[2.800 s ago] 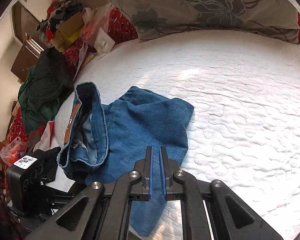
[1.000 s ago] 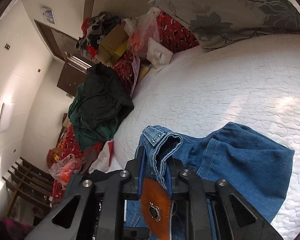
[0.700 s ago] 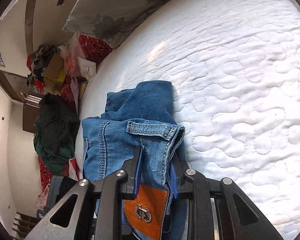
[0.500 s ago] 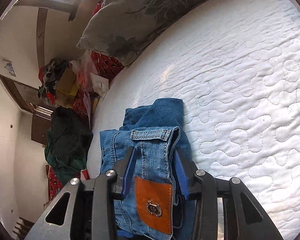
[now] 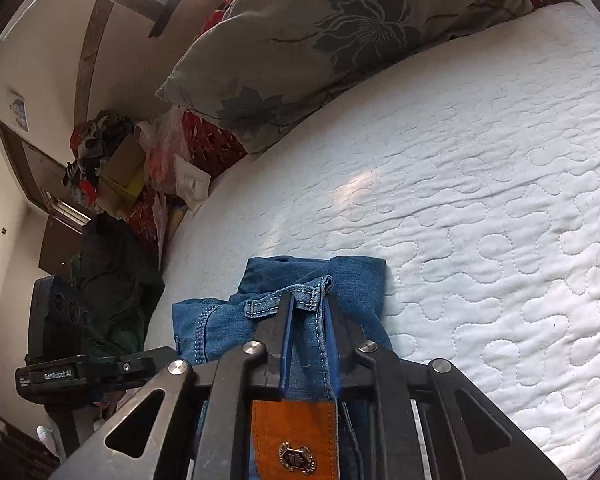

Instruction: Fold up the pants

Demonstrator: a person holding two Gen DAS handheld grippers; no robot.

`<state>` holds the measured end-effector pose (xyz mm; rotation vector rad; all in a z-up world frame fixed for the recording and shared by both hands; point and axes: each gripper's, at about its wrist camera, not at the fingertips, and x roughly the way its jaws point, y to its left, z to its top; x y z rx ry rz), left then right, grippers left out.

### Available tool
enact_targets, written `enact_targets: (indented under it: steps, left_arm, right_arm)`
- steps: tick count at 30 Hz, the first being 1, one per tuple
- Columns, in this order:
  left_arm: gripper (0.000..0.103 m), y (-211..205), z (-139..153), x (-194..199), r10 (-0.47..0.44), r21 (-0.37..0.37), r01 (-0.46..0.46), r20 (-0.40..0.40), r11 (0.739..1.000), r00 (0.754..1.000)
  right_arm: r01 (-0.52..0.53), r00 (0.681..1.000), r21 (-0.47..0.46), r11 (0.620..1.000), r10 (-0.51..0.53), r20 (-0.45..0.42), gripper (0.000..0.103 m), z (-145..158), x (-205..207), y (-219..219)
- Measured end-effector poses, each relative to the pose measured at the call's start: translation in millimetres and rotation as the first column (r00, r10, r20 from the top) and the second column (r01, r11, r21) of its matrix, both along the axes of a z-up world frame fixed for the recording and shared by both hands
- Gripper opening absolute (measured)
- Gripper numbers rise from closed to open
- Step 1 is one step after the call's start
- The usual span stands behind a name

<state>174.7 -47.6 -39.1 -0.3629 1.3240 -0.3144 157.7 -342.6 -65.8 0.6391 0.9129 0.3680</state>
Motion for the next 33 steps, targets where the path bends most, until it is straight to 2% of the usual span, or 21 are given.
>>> enact_targets:
  steps: [2, 4, 5, 6, 9, 11, 13, 16, 19, 20, 21, 22, 24, 26, 27, 29, 31, 33]
  left_arm:
    - [0.068, -5, -26, 17, -0.006, 0.099, 0.008, -0.020, 0.995, 1.000]
    - [0.069, -4, -38, 22, -0.006, 0.101, 0.010, -0.043, 0.995, 0.999]
    - [0.070, -4, -34, 22, -0.016, 0.102, 0.020, -0.039, 0.995, 0.999]
    - [0.070, -4, -28, 20, -0.033, 0.090, 0.036, -0.035, 0.995, 0.999]
    - [0.070, 15, -4, 8, -0.033, 0.008, 0.033, -0.004, 0.999, 0.999]
    - [0.070, 31, 5, -11, -0.019, -0.044, 0.019, 0.002, 0.999, 1.000]
    - [0.070, 40, 3, -32, -0.015, -0.054, 0.015, -0.003, 0.998, 1.000]
    - [0.070, 37, -14, -59, -0.030, 0.050, 0.029, 0.014, 0.998, 0.999]
    - [0.072, 27, -31, -78, -0.059, 0.188, 0.048, 0.057, 0.981, 0.997]
    - [0.076, 20, -38, -80, -0.083, 0.234, 0.064, 0.071, 0.970, 0.994]
    - [0.083, 15, -41, -80, -0.091, 0.273, 0.064, 0.087, 0.960, 0.992]
    - [0.087, 12, -40, -78, -0.085, 0.296, 0.053, 0.097, 0.954, 0.992]
    - [0.088, 19, -36, -72, -0.060, 0.247, 0.045, 0.054, 0.968, 0.997]
    - [0.088, 37, -28, -69, -0.008, 0.158, 0.007, 0.010, 0.987, 1.000]
    - [0.088, 46, -22, -67, 0.016, 0.110, -0.017, 0.011, 0.994, 1.000]
    - [0.087, 62, -9, -61, 0.063, 0.045, -0.064, 0.017, 0.997, 0.998]
    - [0.087, 71, -2, -50, 0.100, -0.019, -0.100, 0.006, 0.995, 0.995]
    - [0.087, 67, 3, -36, 0.125, -0.052, -0.125, -0.005, 0.991, 0.992]
  right_arm:
    - [-0.008, 0.999, -0.092, 0.996, 0.004, -0.049, 0.015, -14, 10, 5]
    - [-0.030, 0.996, -0.154, 0.988, 0.018, -0.082, 0.012, -26, 14, 8]
    - [-0.024, 0.997, -0.153, 0.988, 0.013, -0.072, 0.013, -24, 12, 7]
    - [-0.011, 0.998, -0.149, 0.989, 0.001, -0.062, 0.020, -19, 8, 6]
    - [0.036, 0.999, -0.093, 0.995, -0.036, -0.004, 0.026, 3, -17, -3]
    - [0.015, 1.000, -0.029, 0.999, -0.014, 0.026, 0.030, 13, -42, -3]
    - [-0.031, 0.998, 0.000, 1.000, 0.031, 0.051, 0.030, 17, -70, 3]
    - [-0.114, 0.992, -0.027, 0.993, 0.115, 0.057, 0.029, 9, -110, 24]
    - [-0.185, 0.982, -0.156, 0.970, 0.177, -0.063, 0.022, -27, -129, 48]
    - [-0.196, 0.980, -0.184, 0.963, 0.185, -0.080, 0.019, -38, -132, 51]
    - [-0.181, 0.983, -0.188, 0.965, 0.173, -0.058, 0.017, -39, -136, 50]
    - [-0.172, 0.984, -0.167, 0.971, 0.163, -0.071, 0.017, -37, -135, 47]
    - [-0.139, 0.988, -0.101, 0.985, 0.130, -0.086, 0.024, -26, -134, 39]
    - [-0.104, 0.994, -0.082, 0.991, 0.101, -0.041, 0.026, -8, -136, 29]
    - [-0.082, 0.997, -0.081, 0.993, 0.081, -0.019, 0.033, 0, -135, 23]
    - [-0.030, 0.999, -0.078, 0.996, 0.032, 0.018, 0.043, 13, -129, 10]
    - [-0.002, 0.999, -0.057, 0.998, 0.004, 0.034, 0.043, 22, -117, 3]
    - [0.009, 0.999, -0.042, 0.999, -0.007, 0.052, 0.043, 29, -101, 3]
